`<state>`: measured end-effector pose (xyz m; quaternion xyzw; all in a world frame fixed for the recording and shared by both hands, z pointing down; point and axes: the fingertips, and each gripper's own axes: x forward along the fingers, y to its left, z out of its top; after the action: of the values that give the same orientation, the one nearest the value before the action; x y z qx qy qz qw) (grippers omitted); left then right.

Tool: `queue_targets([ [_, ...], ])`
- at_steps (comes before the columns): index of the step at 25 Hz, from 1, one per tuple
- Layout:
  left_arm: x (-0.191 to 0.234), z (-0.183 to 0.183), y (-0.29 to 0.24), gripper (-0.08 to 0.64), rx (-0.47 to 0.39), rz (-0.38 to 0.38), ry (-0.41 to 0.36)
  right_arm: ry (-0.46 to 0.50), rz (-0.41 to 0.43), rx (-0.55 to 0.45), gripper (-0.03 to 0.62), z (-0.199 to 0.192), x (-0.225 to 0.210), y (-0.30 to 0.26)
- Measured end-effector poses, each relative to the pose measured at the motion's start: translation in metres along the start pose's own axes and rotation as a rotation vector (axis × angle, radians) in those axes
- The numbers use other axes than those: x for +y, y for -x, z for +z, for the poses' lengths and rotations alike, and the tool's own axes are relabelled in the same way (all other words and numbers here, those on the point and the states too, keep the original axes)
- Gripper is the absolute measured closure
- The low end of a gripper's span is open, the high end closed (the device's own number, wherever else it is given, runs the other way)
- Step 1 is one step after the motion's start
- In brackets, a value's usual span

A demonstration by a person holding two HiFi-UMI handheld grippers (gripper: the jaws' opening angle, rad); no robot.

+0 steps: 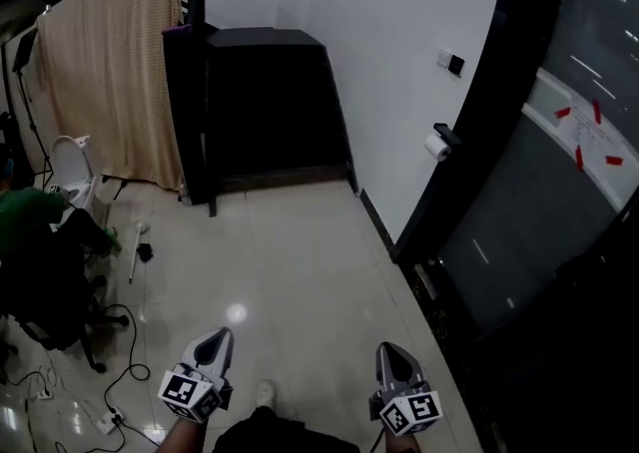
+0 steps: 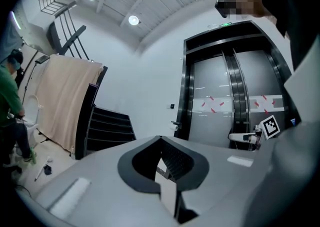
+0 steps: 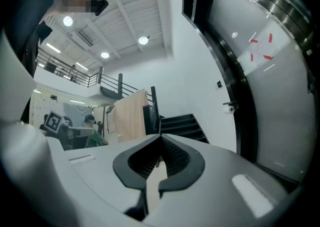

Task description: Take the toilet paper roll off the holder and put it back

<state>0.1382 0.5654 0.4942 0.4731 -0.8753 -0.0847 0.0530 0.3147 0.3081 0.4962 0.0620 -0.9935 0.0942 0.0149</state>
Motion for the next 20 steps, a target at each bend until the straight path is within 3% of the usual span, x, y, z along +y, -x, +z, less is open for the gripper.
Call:
queue_targets([
  [8, 0.069, 0.038, -0.093, 0.558, -0.034, -0.079, -0.034, 0.035, -0.004, -0.024, 0.578, 0.026, 0.005, -0.117],
  [15, 0.120, 0.030, -0.145, 0.558, 0.013, -0.096, 0.007, 0.044, -0.033, 0.034, 0.578, 0.013, 0.005, -0.166],
  [20, 0.127, 0.018, -0.185, 0.558, 0.037, -0.121, 0.030, 0.047, -0.071, 0.051, 0.578, 0.016, -0.020, -0.190],
])
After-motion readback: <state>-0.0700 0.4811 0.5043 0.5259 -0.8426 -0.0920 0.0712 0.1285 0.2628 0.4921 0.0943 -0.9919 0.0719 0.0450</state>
